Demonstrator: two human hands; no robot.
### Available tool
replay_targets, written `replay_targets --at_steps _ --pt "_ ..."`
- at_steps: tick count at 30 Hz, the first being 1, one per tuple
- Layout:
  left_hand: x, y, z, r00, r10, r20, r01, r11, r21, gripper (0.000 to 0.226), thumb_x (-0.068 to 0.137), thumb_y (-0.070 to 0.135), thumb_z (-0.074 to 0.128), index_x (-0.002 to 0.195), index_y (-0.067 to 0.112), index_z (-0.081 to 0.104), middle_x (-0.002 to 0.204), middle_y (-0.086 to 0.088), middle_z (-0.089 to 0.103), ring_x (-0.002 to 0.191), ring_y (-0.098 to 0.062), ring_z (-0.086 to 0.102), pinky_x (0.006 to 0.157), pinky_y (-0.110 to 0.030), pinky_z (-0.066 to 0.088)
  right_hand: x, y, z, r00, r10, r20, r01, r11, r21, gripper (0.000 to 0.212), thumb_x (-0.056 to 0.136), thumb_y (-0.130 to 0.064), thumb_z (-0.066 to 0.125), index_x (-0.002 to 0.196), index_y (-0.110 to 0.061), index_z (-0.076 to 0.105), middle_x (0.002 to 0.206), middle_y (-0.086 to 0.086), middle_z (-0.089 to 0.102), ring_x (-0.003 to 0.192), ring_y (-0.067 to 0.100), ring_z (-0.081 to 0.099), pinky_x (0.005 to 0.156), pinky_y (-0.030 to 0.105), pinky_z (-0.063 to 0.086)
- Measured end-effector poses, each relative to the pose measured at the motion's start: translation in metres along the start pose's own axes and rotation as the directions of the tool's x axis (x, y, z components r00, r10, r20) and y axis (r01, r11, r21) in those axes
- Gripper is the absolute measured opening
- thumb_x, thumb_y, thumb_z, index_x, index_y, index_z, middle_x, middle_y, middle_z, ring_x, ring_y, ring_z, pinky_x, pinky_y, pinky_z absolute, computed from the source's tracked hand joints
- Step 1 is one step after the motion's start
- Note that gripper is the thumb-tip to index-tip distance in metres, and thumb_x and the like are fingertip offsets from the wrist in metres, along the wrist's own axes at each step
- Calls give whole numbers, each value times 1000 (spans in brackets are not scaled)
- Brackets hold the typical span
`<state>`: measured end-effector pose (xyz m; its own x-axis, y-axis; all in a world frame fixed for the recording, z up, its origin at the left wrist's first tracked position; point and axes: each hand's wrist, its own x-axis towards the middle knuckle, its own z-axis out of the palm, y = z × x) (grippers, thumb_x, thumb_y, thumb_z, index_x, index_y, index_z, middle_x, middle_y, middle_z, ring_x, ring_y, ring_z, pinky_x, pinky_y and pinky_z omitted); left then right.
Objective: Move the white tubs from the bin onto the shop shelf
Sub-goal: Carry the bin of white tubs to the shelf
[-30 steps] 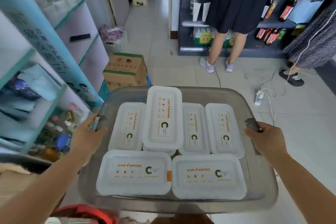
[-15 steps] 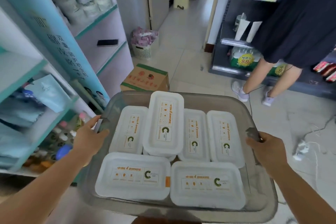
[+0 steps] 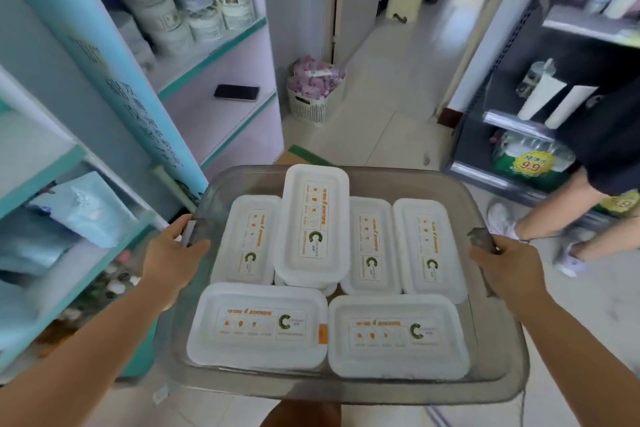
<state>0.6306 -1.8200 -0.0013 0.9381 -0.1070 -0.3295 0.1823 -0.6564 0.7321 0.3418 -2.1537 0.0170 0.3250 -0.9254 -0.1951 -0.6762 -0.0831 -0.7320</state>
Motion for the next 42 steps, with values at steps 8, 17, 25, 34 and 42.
replay_targets --at_steps 8,17,25,34,42 --pt "85 46 -1 996 -46 -75 41 997 -64 43 89 13 62 130 23 53 97 -8 63 67 -24 52 62 -39 54 94 -79 64 996 -45 79 50 997 -53 6 86 -8 63 86 -14 62 66 13 57 50 20 45 35 20 34" --pt "137 63 -4 971 -139 -192 120 987 -105 49 89 13 61 136 23 49 113 -10 62 63 -18 52 50 -24 42 191 -148 129 971 -102 218 130 984 -121 18 85 -16 64 90 1 68 71 17 58 56 21 46 39 21 39" --pt "156 71 25 880 -342 -329 273 932 -238 49 87 21 64 132 32 51 108 -6 65 64 -24 54 66 -41 53 284 -197 190 897 -221 382 287 950 -124 20 83 -14 67 91 4 66 89 30 65 62 23 50 43 21 41" --pt "149 90 96 717 -505 -480 396 862 -316 56 89 11 59 140 26 44 98 -7 59 75 -26 54 70 -34 44 390 -243 256 719 -364 592 506 858 -87 17 81 -16 67 82 1 65 63 13 54 57 20 46 53 24 39" --pt "158 97 138 609 -617 -498 431 785 -446 56 89 10 59 139 31 45 83 9 57 64 -21 51 64 -31 49 437 -259 300 579 -461 673 628 778 -7 11 83 -15 67 89 -6 69 73 20 64 63 23 52 60 28 46"
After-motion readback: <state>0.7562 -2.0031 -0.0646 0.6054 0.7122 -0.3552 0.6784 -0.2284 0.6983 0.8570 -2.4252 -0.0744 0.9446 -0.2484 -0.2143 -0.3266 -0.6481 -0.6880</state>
